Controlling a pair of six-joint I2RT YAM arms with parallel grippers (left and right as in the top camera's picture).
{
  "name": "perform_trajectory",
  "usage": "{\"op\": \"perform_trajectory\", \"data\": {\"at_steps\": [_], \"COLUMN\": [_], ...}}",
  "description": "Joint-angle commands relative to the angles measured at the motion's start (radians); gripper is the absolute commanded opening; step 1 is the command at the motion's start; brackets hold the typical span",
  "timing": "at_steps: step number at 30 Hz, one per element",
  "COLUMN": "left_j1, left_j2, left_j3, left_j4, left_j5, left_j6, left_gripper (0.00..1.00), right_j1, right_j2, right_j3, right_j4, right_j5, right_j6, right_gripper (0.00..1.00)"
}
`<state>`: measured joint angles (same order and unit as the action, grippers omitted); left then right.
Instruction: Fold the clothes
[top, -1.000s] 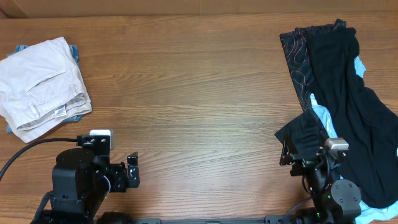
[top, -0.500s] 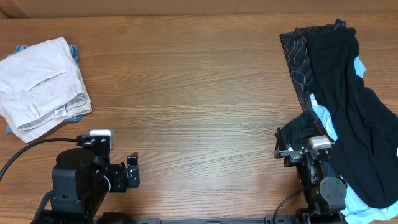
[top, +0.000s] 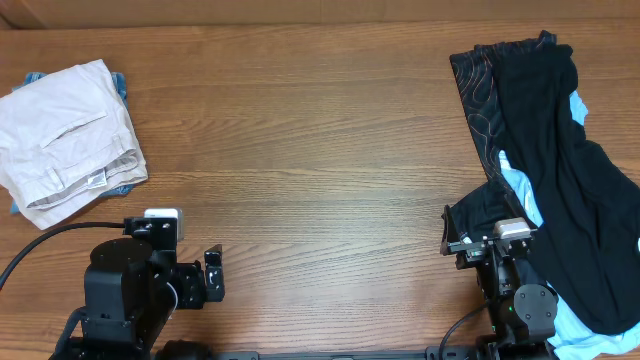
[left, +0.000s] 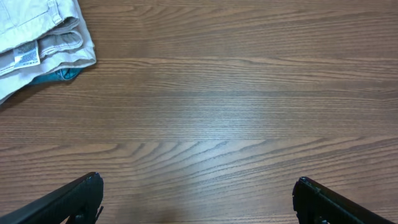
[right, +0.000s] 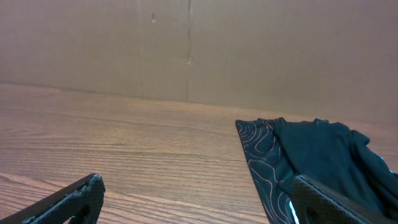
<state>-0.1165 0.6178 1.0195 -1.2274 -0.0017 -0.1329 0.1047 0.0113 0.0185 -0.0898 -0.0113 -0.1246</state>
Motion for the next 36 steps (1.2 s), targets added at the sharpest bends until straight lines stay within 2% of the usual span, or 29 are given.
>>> {"op": "perform_trajectory", "data": {"at_steps": [1,13,18,20,26,29,36], "left_j1": [-0.002,-0.002,-0.002,-0.002,-0.002,-0.002,-0.002], "left_j2": [-0.010,-0.010,-0.071,-0.137,-0.423,-0.511,-0.615], "left_j3": [-0.006,-0.018,-0.095,-0.176,-0.596,-0.736,-0.922], "left_j4": [0.001,0.001,0.030,0.101,0.466,0.626,0.994], "left_j5": [-0.009,-0.009,-0.005,-0.017,-0.032,-0.032,-0.093], "left_j6": [-0.017,-0.017,-0.021,-0.018,-0.019,-0.026,-0.024], "left_gripper": [1.00,1.00,1.00,1.00,1.00,1.00,1.00], "right_j1": [-0.001,-0.001,-0.001,-0.001,-0.001,-0.001,-0.001], "right_j2": [-0.006,-0.006,-0.006,-0.006,-0.006,-0.006,-0.006], "right_j3": [-0.010,-0.010,-0.010,-0.010,-0.010,-0.010,-0.010], "right_j4": [0.006,0.006,0.006,0.006,0.006,0.006,0.006], "right_j5": [-0.005,-0.005,-0.005,-0.005,-0.005,-0.005,-0.005], "right_j6": [-0.004,-0.003,-0.004,-0.003,-0.003,-0.003,-0.003], "right_gripper": [1.00,1.00,1.00,1.00,1.00,1.00,1.00]}}
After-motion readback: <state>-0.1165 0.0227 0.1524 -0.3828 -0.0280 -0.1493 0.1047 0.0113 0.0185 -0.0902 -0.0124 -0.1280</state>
